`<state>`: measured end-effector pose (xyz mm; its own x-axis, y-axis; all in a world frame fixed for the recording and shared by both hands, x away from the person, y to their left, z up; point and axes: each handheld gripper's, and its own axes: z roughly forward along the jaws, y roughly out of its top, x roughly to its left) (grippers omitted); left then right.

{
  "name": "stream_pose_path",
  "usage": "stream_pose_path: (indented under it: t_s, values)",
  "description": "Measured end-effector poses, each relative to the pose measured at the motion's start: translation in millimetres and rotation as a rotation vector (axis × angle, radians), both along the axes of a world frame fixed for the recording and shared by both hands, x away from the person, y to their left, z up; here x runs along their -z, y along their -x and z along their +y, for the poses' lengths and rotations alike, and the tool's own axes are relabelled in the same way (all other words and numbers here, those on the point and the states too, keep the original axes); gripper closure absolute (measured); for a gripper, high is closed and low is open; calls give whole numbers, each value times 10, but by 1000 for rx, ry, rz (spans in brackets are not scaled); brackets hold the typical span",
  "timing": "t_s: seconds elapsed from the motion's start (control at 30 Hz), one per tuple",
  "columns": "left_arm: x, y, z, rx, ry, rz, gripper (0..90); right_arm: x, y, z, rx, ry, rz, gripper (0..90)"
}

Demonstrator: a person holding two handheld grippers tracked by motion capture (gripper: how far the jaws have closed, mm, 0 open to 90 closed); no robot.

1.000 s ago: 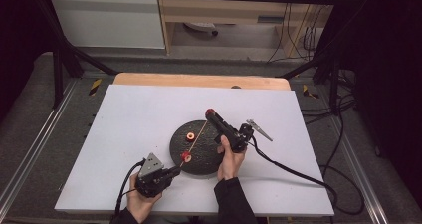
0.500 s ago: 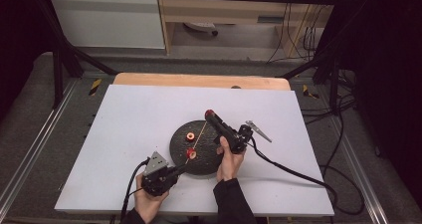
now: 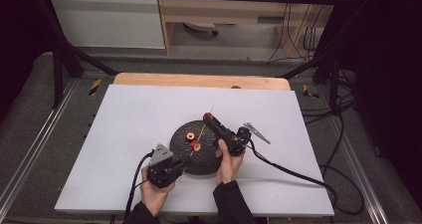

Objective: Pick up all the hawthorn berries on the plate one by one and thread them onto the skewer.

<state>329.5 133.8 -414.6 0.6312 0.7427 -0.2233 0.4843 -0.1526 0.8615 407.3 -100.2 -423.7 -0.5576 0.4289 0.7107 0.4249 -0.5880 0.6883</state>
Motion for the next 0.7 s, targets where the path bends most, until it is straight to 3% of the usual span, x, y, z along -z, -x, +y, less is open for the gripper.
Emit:
stream_pose_path:
  t_s: [0.7]
  values:
    - [-133,-215,-106,7,2,-8,881,46,119,36,-35,63,-8,634]
